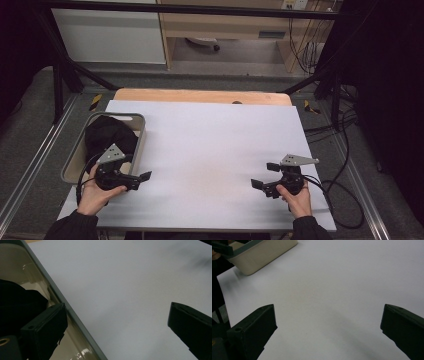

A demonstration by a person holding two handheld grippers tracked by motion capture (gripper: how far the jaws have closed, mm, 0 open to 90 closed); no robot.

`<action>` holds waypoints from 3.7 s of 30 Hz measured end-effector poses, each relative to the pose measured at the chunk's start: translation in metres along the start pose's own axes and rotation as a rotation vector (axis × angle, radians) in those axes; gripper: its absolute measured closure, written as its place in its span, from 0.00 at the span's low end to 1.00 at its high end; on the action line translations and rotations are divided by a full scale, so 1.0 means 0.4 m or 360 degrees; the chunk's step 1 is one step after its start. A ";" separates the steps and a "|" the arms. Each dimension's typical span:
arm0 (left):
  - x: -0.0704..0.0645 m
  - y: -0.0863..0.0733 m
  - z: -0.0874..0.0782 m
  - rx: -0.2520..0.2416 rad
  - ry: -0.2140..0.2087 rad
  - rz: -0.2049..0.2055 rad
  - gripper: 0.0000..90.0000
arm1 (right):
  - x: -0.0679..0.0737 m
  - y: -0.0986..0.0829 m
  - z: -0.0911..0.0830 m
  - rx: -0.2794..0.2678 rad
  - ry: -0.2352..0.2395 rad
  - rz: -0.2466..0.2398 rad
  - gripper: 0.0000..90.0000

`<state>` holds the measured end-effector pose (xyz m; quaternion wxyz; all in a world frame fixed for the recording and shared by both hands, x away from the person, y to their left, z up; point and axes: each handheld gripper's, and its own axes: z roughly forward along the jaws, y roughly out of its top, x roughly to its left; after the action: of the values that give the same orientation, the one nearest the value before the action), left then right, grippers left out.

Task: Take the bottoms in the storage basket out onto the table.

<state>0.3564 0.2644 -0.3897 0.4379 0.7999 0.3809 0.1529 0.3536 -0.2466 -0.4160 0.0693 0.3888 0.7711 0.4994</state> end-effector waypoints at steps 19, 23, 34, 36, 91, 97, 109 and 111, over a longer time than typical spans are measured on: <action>0.004 0.009 -0.012 -0.0004 0.0016 0.0002 0.03 | -0.002 0.001 -0.001 -0.0003 0.0004 -0.0007 0.01; 0.006 0.009 -0.015 -0.0004 0.0024 -0.0002 0.03 | -0.002 0.001 -0.001 -0.0002 0.0005 -0.0007 0.01; 0.014 0.010 -0.022 0.0002 0.0048 0.0005 0.03 | 0.000 0.001 0.000 0.0002 0.0001 0.0004 0.01; 0.016 0.011 -0.024 -0.0003 0.0049 0.0001 0.03 | 0.000 0.001 0.000 0.0001 0.0001 0.0002 0.01; 0.104 0.017 -0.080 0.0012 0.0239 -0.0112 0.03 | 0.000 -0.001 0.006 0.0029 -0.0006 -0.0005 0.01; 0.120 0.023 -0.091 0.0007 0.0264 -0.0136 0.03 | 0.000 -0.001 0.006 0.0028 -0.0006 -0.0003 0.01; 0.156 0.028 -0.115 0.0011 0.0347 -0.0184 0.03 | 0.000 -0.001 0.005 0.0026 -0.0005 -0.0005 0.01; 0.162 0.029 -0.116 0.0011 0.0359 -0.0197 0.03 | 0.000 -0.001 0.006 0.0026 -0.0005 -0.0003 0.01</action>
<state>0.3780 0.3359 -0.3597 0.3980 0.7541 0.4769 0.2133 0.3544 -0.2449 -0.4174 0.0678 0.3894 0.7754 0.4926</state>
